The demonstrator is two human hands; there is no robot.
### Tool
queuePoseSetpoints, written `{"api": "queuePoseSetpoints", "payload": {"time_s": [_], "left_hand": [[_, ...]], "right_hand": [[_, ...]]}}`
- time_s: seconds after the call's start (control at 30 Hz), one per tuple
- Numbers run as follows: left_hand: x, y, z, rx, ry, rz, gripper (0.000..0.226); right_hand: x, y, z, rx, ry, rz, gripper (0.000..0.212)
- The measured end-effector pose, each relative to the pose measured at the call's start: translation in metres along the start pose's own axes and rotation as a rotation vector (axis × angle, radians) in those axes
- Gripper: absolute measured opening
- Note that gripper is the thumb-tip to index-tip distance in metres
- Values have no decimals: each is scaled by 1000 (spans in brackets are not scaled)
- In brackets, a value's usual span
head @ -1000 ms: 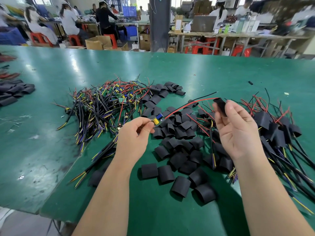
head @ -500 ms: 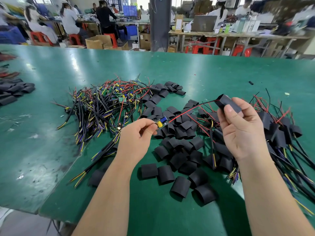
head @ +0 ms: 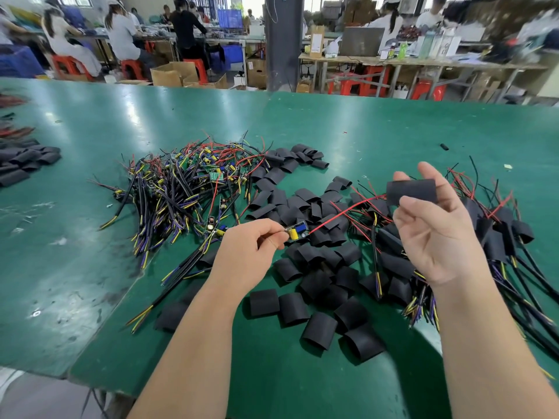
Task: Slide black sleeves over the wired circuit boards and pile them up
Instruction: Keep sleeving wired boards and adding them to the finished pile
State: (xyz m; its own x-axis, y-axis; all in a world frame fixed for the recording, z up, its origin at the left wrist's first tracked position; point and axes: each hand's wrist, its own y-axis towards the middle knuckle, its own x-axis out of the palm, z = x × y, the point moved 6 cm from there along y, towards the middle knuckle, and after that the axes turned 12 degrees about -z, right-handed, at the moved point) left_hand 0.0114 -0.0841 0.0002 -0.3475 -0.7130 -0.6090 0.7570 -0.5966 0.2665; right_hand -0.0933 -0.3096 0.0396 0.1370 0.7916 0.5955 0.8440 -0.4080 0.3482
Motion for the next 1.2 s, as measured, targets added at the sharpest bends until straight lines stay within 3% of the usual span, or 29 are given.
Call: {"api": "queuePoseSetpoints", "payload": {"time_s": [0.17, 0.4, 0.7, 0.97, 1.2], "left_hand": [[2, -1, 4, 13, -18, -39, 12], [6, -1, 21, 65, -140, -83, 28], [8, -1, 20, 63, -257, -108, 27], [9, -1, 21, 67, -272, -134, 24], [7, -1, 20, 50, -323, -128, 19]], "right_hand": [[7, 0, 6, 45, -33, -57, 34], [30, -8, 53, 255, -190, -213, 26], [39, -12, 66, 288, -34, -211, 14], [39, -14, 70, 253, -275, -205, 22], [43, -17, 81, 347, -188, -187, 7]]}}
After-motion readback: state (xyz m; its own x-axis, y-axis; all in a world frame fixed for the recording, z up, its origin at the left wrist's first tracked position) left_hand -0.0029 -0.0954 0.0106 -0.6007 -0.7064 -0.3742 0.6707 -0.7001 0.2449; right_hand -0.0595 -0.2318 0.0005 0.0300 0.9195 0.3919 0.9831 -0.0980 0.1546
